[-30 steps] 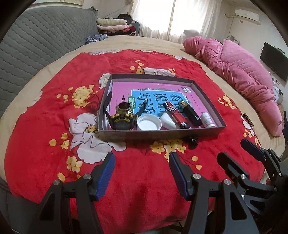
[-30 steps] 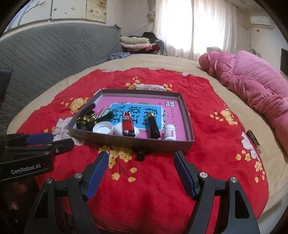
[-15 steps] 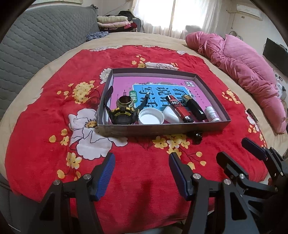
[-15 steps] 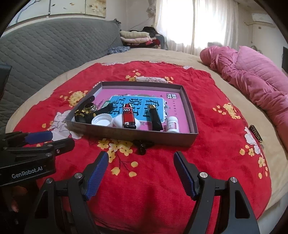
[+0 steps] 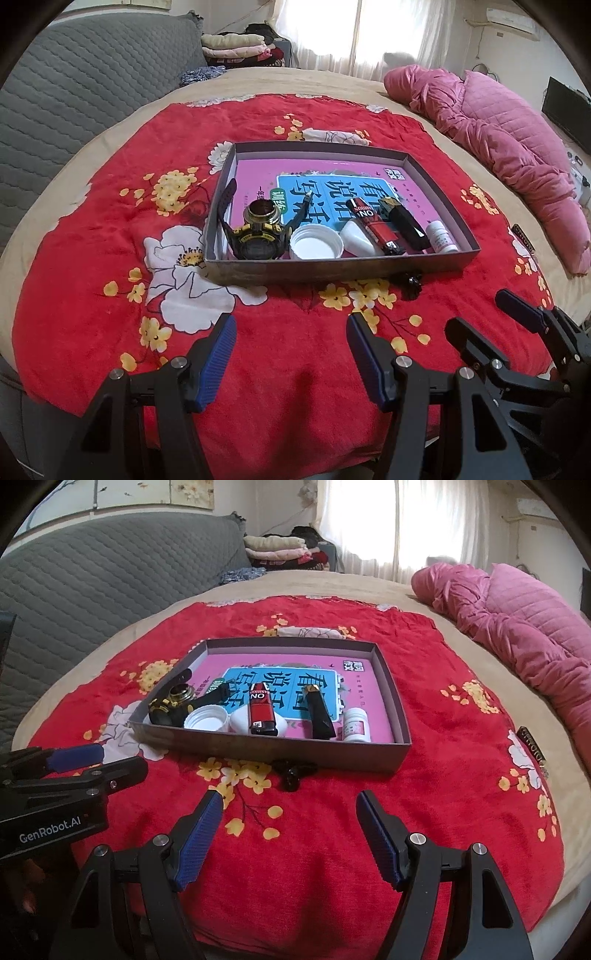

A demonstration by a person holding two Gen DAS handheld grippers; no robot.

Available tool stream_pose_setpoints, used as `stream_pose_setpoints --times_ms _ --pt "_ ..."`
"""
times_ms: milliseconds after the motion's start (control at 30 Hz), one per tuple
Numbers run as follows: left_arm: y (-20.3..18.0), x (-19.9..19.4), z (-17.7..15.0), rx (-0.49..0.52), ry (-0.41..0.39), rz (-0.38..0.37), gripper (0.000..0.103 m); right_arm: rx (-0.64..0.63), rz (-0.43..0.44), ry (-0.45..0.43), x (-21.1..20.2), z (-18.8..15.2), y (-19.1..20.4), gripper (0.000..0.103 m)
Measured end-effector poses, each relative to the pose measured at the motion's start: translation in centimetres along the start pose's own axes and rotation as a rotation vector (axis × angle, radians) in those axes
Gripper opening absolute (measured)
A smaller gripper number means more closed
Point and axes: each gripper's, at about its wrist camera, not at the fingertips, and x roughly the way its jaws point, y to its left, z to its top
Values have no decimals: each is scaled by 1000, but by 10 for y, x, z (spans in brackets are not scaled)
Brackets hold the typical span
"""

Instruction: Organize rigid objects

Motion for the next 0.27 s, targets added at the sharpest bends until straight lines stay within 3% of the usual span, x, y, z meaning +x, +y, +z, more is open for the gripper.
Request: stream_pose_setpoints --times_ms 267 --pt "10 2 4 -36 -20 -2 61 16 6 10 4 0 -3 76"
